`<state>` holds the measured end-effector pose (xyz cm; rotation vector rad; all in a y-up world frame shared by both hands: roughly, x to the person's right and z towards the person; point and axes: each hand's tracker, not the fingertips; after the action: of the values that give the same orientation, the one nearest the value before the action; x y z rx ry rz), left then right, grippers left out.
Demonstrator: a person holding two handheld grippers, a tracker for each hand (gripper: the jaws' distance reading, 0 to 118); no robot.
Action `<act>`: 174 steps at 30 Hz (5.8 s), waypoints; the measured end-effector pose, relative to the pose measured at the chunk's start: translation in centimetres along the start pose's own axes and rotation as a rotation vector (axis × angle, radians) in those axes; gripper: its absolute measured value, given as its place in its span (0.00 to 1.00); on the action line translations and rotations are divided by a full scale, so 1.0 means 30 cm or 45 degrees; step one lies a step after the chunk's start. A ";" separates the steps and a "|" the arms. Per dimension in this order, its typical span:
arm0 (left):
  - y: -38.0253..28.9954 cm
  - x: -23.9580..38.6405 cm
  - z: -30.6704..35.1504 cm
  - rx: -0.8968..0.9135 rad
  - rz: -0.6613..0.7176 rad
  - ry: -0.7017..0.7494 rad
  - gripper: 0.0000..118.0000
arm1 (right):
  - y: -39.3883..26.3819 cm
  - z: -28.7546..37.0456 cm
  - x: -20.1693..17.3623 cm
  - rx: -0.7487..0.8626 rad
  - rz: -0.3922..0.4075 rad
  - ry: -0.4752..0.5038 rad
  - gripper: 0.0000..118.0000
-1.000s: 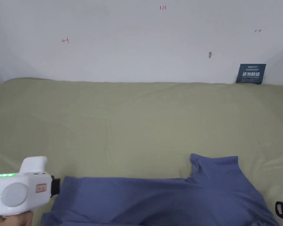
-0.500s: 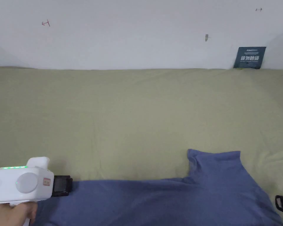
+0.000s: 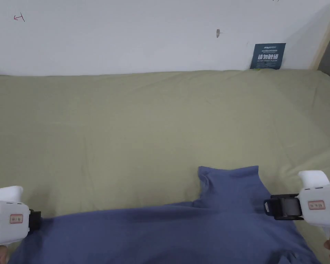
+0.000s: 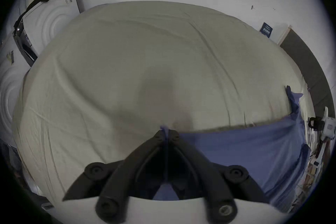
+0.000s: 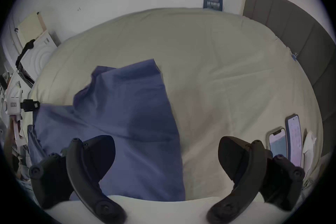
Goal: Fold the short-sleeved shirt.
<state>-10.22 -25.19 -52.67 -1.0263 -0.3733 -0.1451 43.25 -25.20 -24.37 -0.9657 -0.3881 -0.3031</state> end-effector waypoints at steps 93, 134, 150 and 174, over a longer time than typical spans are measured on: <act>-0.458 -0.057 0.862 0.490 0.019 -0.423 0.00 | -0.560 0.931 -0.672 1.214 0.153 -0.137 0.02; -0.451 -0.413 0.326 -0.241 0.493 -0.914 0.12 | -0.563 0.918 -0.709 1.107 0.106 -0.099 0.02; -0.367 -0.426 0.664 -0.121 0.392 -0.471 0.12 | -0.553 0.900 -0.713 1.098 0.133 -0.001 0.02; -0.403 0.563 0.393 -0.216 -0.019 -0.565 0.97 | -0.702 0.913 -0.499 0.977 -0.012 -0.079 0.02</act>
<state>-0.84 -20.40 -31.24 -1.2234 -0.7819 0.0411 16.11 -12.30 -1.68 -0.2210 -0.5133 -0.1105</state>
